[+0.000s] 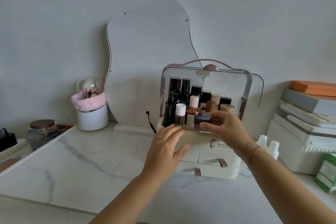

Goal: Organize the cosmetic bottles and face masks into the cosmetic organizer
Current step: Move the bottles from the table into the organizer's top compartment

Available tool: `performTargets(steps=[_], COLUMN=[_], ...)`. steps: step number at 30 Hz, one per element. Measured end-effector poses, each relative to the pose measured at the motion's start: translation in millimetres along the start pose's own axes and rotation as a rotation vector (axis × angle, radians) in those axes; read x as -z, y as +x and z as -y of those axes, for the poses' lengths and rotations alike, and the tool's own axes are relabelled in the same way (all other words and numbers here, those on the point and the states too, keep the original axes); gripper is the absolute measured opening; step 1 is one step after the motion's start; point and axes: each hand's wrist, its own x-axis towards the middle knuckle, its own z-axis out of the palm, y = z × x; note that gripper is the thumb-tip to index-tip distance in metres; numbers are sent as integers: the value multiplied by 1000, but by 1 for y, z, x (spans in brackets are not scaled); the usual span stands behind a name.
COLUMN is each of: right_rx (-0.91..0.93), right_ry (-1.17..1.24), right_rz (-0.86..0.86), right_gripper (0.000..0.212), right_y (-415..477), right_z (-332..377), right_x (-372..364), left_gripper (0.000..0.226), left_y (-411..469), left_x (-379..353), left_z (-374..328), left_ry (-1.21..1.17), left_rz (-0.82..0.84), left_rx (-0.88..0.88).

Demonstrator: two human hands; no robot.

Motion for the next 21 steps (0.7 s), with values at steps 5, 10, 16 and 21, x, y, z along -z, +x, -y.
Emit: performTargets(steps=[5,10,16,21], right_rx=[8,-43,-92,-98], right_ry=[-170,-268,-297,-360], right_rz=[69,223,329,331], right_gripper=[23,25,22,31], right_y=[15,30,33,34], right_z=[4,4,4,0], right_x=[-12,-11,-10,-14], left_gripper=[48,44,44,45], left_y=[-5,-6,-7,-7], left_x=[-15,-20,-21,-20], left_z=[9,7,7,9], left_ry=[76,12,8,8], left_rz=[-62,-95,-94,-75], left_rx=[-43,-15,-10,-24])
